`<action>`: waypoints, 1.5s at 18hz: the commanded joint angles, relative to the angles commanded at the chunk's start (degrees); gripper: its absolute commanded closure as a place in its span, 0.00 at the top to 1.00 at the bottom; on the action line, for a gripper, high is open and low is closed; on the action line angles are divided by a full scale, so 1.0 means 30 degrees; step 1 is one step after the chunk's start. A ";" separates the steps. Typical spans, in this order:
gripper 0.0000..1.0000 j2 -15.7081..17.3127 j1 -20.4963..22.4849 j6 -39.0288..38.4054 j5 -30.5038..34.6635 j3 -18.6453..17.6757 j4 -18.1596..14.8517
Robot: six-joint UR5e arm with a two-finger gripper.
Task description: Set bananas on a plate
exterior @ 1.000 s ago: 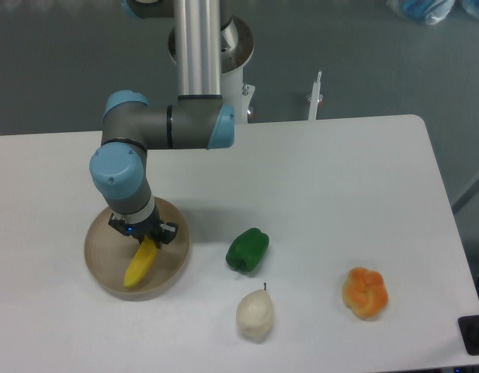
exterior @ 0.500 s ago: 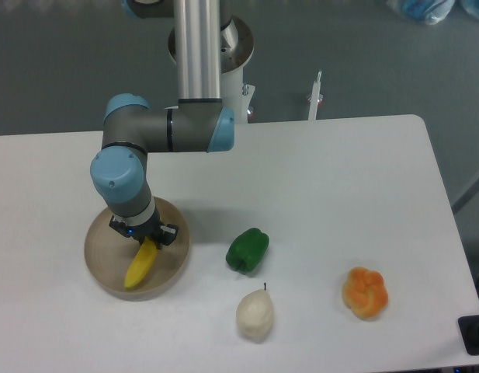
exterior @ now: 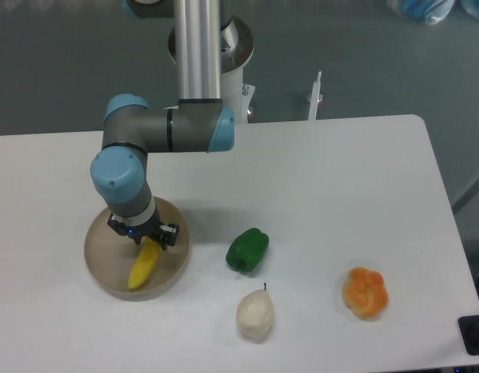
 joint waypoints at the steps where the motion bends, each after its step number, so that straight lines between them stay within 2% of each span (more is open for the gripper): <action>1: 1.00 0.0059 0.0058 0.0000 0.0000 0.0058 0.0000; 3: 1.00 0.0263 0.0146 -0.0029 0.0058 0.0234 -0.0058; 6: 1.00 0.1404 0.1433 0.0087 0.0059 0.0993 -0.0058; 9: 1.00 0.1788 0.2956 0.1954 0.0204 0.1844 -0.0439; 10: 1.00 0.1759 0.3249 0.3036 0.0553 0.1817 -0.0468; 12: 1.00 0.1904 0.5062 0.6169 0.1404 0.1903 -0.0264; 14: 1.00 0.1905 0.6147 0.8339 0.1465 0.2313 -0.0322; 17: 1.00 0.1934 0.8605 1.2755 0.1465 0.2432 -0.0293; 20: 1.00 0.1934 0.9956 1.6686 0.1465 0.2432 -0.0235; 23: 1.00 0.1935 1.0429 1.8424 0.1378 0.2752 -0.0176; 27: 1.00 0.1760 1.0342 1.8545 0.1318 0.2754 -0.0147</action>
